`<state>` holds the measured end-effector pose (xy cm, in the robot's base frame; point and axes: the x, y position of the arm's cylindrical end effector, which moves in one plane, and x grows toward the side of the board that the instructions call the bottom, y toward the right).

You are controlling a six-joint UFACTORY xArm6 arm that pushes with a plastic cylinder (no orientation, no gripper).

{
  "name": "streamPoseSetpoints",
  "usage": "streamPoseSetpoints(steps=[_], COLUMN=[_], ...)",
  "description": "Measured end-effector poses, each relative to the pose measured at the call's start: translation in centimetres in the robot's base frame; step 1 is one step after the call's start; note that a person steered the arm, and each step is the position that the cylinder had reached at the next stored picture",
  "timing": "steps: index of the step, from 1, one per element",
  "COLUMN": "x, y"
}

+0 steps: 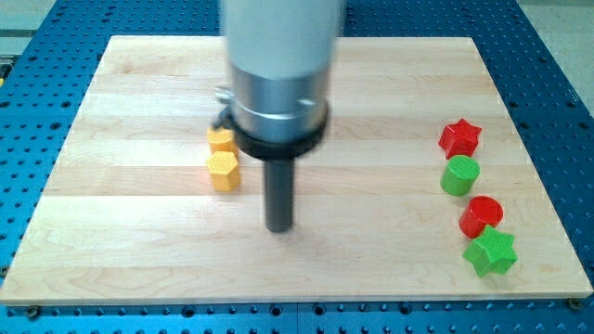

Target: Separate the yellow blocks blue blocks from the vertical line of blocks

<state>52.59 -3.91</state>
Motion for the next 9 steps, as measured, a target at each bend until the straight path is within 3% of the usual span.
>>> streamPoseSetpoints(steps=[1,2,4,7,9], x=[-2.1,-7.5,-11.2,-16.1,-13.1], y=[-1.8,-2.0,-7.1,4.3,5.0])
